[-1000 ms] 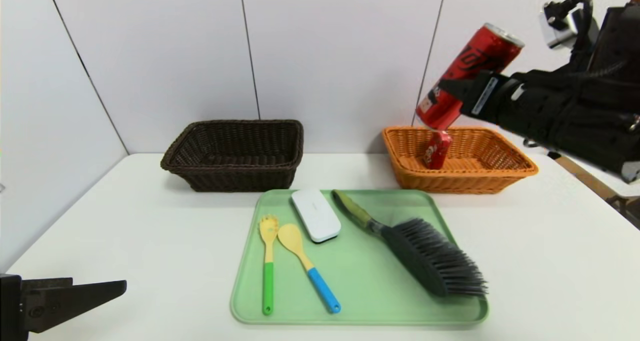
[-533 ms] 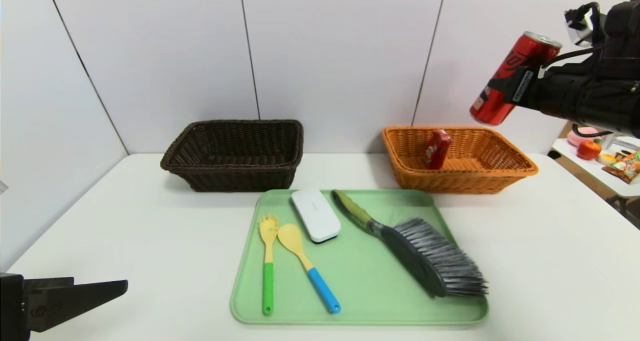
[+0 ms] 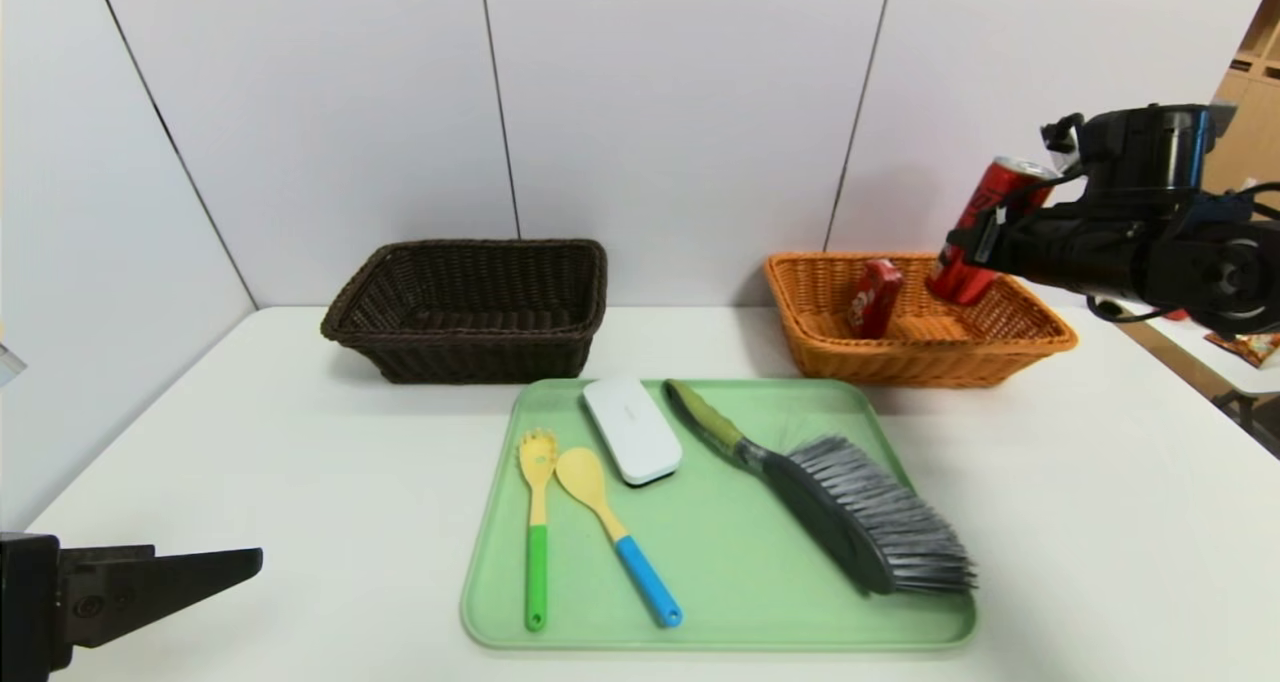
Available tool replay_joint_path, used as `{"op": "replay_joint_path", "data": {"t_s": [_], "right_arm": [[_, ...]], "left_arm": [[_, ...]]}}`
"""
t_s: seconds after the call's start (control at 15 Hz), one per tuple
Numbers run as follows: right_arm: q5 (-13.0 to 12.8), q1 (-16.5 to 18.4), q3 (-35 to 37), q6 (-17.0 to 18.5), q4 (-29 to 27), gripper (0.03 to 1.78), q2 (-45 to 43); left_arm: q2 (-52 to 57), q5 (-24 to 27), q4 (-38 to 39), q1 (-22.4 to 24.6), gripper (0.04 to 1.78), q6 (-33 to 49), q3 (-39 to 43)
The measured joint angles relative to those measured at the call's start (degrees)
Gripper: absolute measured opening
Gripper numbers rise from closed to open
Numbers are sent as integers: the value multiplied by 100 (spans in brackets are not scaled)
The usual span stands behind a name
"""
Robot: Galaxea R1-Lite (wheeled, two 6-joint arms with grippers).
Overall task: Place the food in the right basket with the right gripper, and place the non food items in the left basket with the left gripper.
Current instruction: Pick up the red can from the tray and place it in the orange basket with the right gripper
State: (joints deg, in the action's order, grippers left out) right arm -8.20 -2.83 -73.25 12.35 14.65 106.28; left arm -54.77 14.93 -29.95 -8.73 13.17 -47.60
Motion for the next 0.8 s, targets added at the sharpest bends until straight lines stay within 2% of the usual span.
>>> {"op": "replay_joint_path", "data": {"t_s": [0.2, 0.33, 0.47, 0.8], "right_arm": [[2, 90, -211, -4, 48, 89, 434], [-2, 121, -284, -128, 404, 89, 699], [7, 156, -301, -244, 695, 104, 887], [11, 184, -306, -243, 699, 136, 1062]], "left_arm": [[-33, 0, 0, 5, 169, 0, 0], [-44, 0, 5, 5, 169, -2, 0], [-57, 0, 2, 2, 169, 2, 0], [-60, 0, -2, 2, 169, -2, 11]]}}
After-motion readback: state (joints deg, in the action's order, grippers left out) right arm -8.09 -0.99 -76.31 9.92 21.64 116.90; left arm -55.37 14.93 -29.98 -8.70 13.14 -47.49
